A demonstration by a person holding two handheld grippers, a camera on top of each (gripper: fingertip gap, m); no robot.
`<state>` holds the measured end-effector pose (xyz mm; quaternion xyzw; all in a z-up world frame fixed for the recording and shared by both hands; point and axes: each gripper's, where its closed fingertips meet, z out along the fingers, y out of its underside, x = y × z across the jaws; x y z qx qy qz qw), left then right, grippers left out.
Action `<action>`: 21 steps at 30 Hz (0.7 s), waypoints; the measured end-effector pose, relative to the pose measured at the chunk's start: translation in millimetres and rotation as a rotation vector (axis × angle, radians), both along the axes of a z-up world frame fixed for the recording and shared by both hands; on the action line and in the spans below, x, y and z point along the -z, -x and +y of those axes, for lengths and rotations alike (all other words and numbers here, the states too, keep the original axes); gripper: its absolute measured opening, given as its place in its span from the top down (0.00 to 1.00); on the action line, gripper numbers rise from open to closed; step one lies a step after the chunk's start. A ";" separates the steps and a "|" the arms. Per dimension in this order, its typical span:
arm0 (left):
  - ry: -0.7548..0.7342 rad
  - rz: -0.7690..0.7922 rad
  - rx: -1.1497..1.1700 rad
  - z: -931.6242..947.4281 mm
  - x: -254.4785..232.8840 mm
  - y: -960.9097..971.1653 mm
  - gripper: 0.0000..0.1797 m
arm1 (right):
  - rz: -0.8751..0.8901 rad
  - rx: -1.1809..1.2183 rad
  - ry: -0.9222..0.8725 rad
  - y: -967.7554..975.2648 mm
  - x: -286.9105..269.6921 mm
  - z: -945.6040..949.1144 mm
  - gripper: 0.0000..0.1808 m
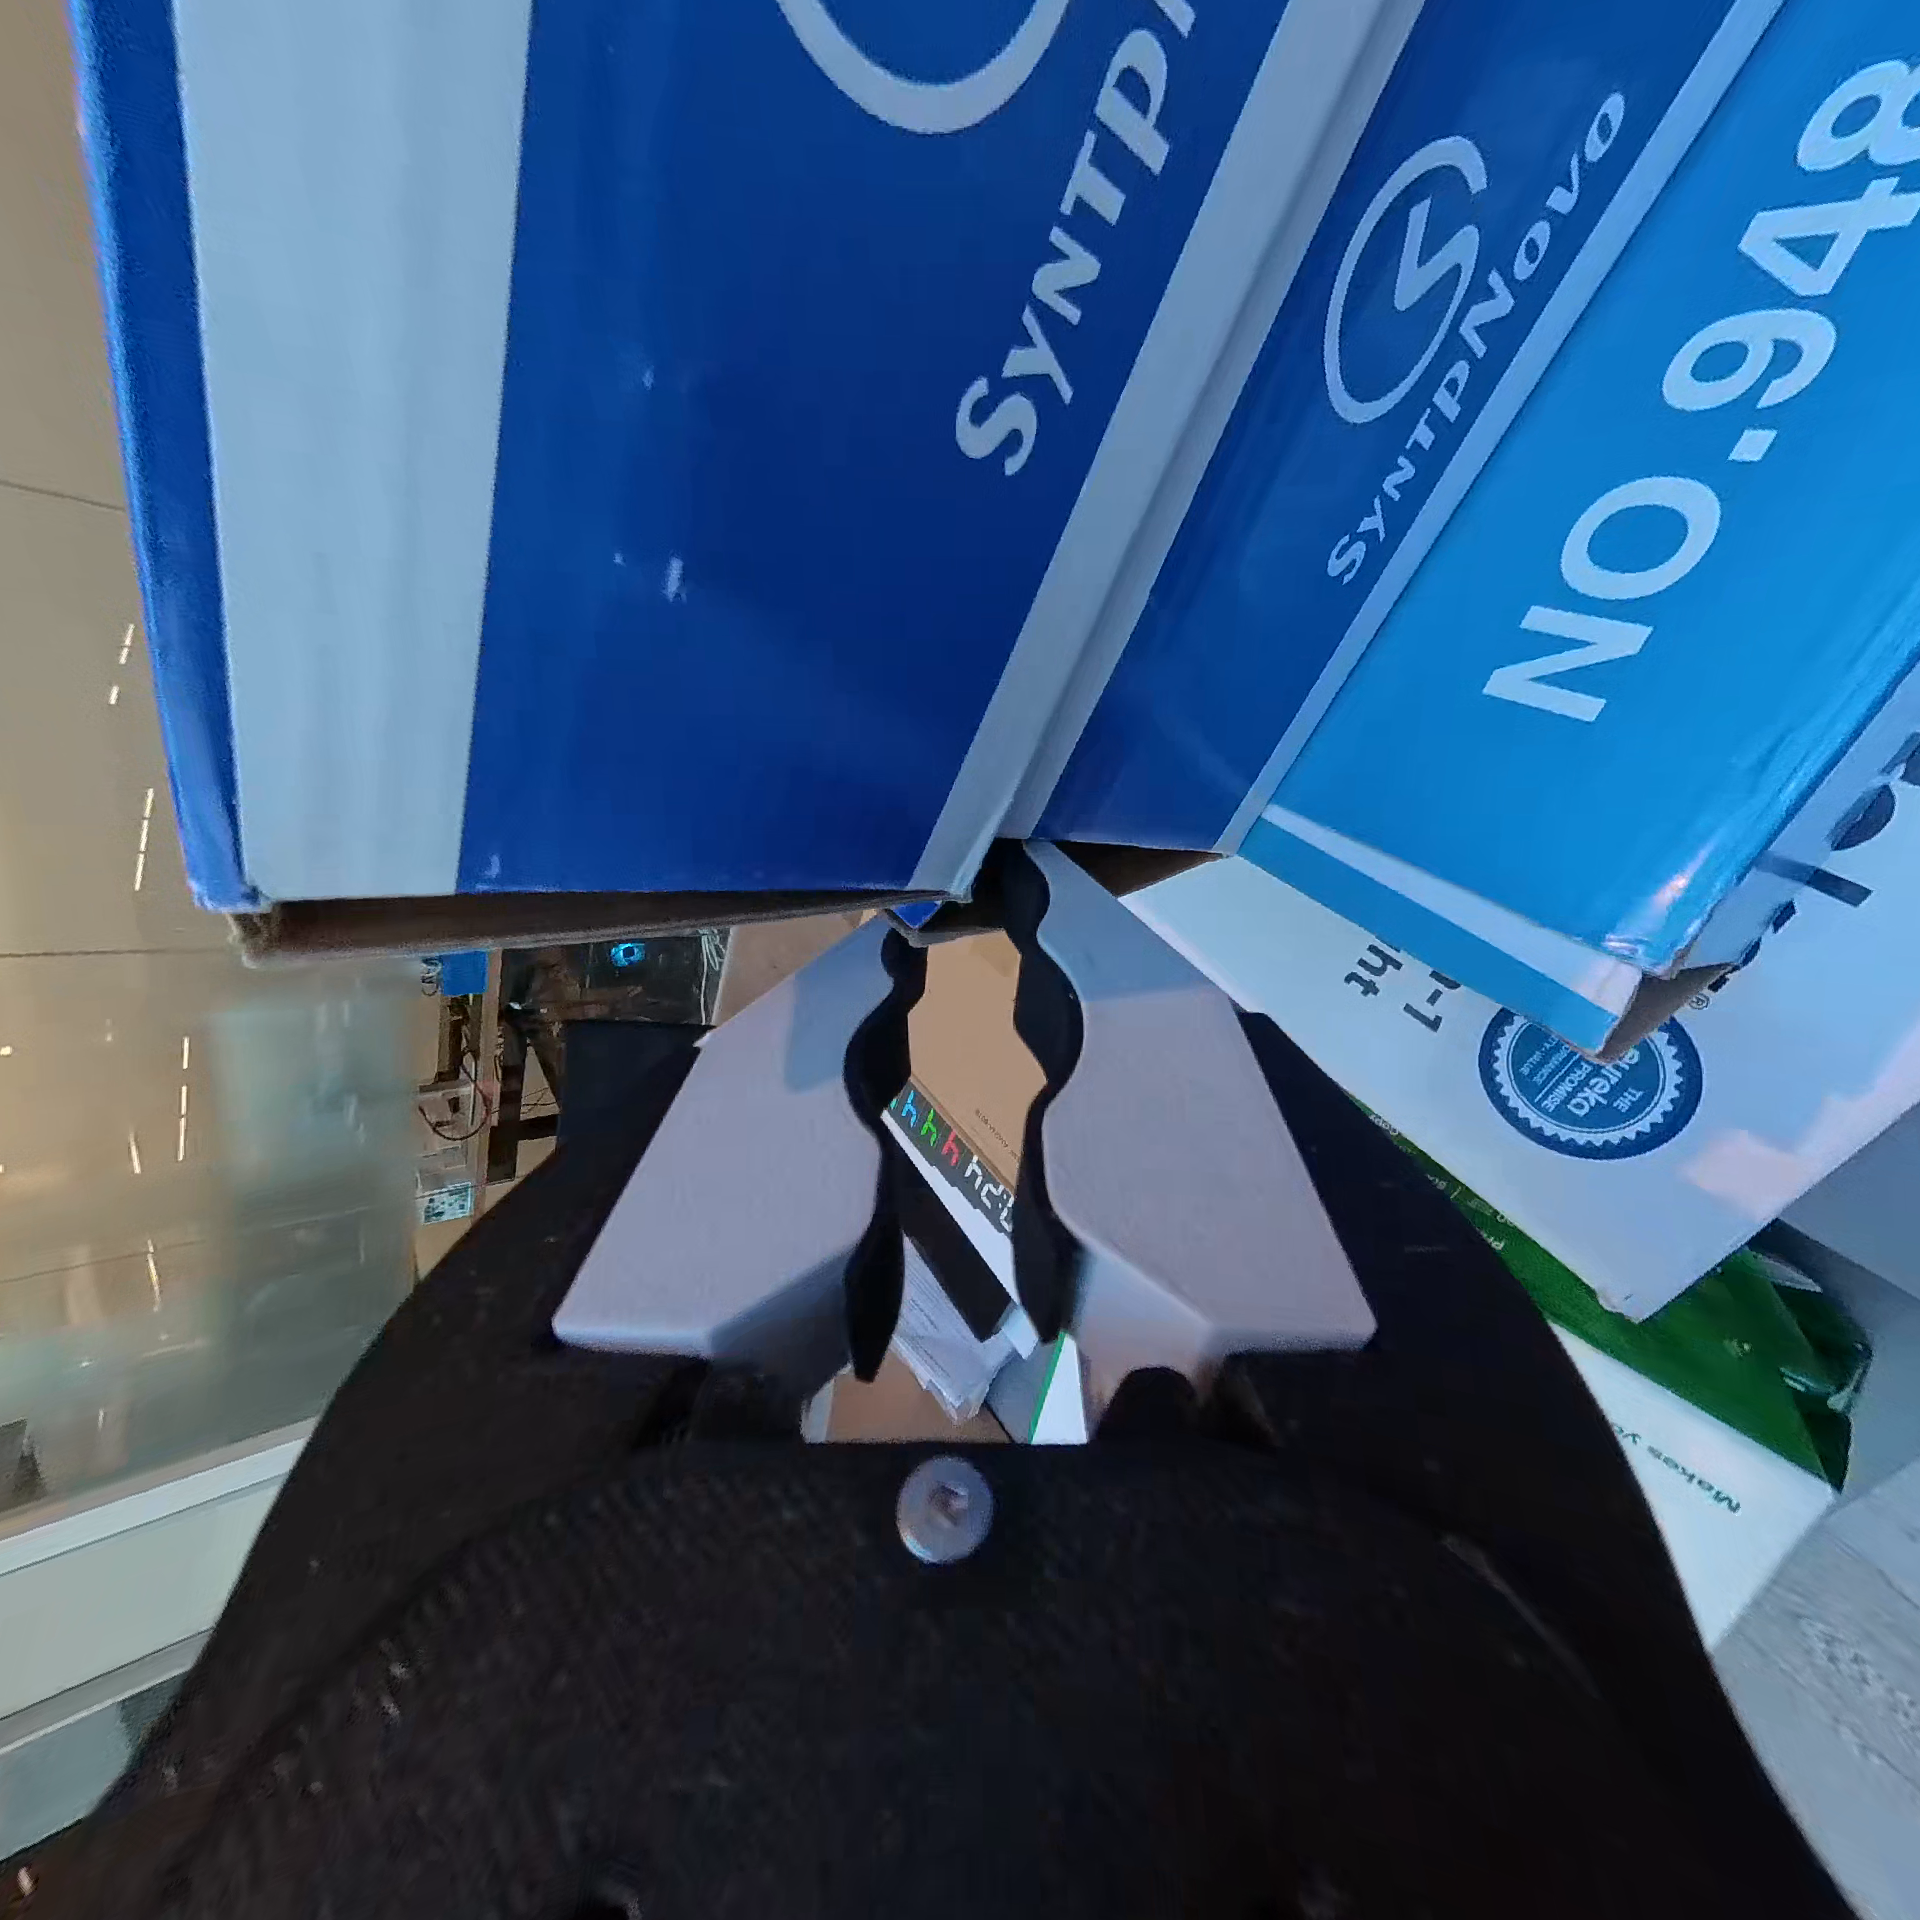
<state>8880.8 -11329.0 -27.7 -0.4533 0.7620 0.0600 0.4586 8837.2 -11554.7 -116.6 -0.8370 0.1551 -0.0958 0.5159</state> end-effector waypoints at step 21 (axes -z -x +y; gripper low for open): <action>-0.047 0.060 0.033 -1.5 -1.9 0.2 0.92 | 0.077 -0.118 0.126 53.5 32.4 16.3 0.84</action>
